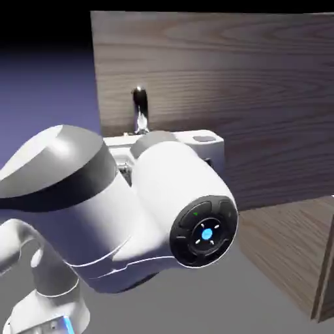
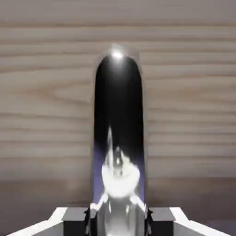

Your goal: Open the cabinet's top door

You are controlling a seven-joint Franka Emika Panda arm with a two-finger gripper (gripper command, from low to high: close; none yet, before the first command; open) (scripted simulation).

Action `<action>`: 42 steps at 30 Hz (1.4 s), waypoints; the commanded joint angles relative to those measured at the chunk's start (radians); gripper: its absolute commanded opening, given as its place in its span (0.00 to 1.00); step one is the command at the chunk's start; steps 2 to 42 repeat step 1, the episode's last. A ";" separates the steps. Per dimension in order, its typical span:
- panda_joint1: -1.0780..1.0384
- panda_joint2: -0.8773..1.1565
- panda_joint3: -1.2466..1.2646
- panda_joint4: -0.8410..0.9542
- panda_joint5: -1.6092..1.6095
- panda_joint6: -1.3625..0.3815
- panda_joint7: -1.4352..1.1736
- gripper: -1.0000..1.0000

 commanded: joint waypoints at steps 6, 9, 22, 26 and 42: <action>0.025 0.003 -0.004 0.036 -0.001 -0.026 0.006 0.00; 0.025 0.003 -0.004 0.036 -0.001 -0.026 0.006 0.00; 0.025 0.003 -0.004 0.036 -0.001 -0.026 0.006 0.00; 0.025 0.003 -0.004 0.036 -0.001 -0.026 0.006 0.00; 0.025 0.003 -0.004 0.036 -0.001 -0.026 0.006 0.00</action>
